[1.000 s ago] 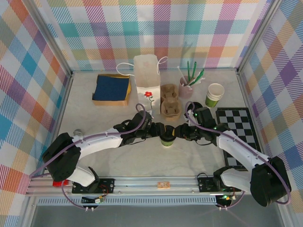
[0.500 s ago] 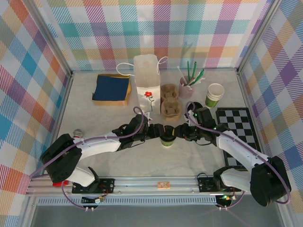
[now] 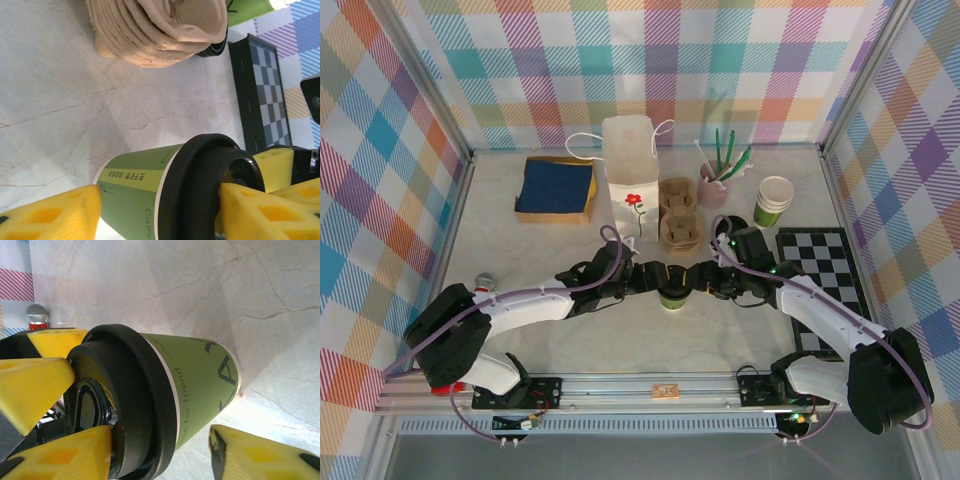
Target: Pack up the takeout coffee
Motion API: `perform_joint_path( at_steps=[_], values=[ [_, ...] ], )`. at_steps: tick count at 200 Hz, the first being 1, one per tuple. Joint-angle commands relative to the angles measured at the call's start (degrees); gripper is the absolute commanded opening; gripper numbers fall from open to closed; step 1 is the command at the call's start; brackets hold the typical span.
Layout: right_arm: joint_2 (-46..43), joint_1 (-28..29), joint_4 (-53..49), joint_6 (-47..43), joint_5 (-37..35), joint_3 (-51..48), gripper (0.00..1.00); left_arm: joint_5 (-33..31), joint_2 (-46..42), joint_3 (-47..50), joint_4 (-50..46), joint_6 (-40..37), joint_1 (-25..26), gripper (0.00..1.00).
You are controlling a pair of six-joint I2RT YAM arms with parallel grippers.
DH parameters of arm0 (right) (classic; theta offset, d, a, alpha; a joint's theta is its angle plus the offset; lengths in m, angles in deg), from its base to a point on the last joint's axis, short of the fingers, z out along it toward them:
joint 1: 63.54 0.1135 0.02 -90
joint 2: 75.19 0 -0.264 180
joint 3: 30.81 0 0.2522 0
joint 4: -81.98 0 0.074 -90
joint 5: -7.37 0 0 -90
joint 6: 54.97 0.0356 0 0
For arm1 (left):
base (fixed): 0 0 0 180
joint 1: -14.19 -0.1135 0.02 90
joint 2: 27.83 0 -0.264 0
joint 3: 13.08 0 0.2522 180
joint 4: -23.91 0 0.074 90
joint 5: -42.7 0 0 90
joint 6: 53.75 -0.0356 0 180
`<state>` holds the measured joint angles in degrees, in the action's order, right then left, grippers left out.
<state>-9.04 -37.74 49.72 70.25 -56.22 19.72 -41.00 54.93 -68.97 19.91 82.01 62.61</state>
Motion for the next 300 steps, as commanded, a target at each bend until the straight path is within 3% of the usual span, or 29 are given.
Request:
perform_joint_path(
  at_steps=[1, 47, 130, 195, 300],
  values=[
    [1.5, 0.0, -7.0, -1.8, -3.4, -0.5, 0.58, -1.2, 1.3, -1.7, -11.9, -2.6, -0.5, 0.68],
    [0.7, 0.0, -7.6, -2.5, -2.1, 2.1, 0.68, -1.7, 0.5, -5.9, -15.0, -4.4, -0.7, 0.75],
    [-2.4, 0.0, -8.4, -2.0, -1.2, 4.4, 0.73, -1.3, -3.3, -9.9, -18.4, -5.9, -0.8, 0.83],
    [-5.6, 0.0, -10.2, -1.9, 0.0, 3.9, 0.72, 0.5, -7.3, -8.2, -21.6, -6.3, -0.7, 0.81],
    [-1.0, 2.4, -6.1, -1.2, 0.8, 2.1, 0.69, 2.3, -5.4, -4.2, -17.0, -5.7, 0.2, 0.76]
  ],
)
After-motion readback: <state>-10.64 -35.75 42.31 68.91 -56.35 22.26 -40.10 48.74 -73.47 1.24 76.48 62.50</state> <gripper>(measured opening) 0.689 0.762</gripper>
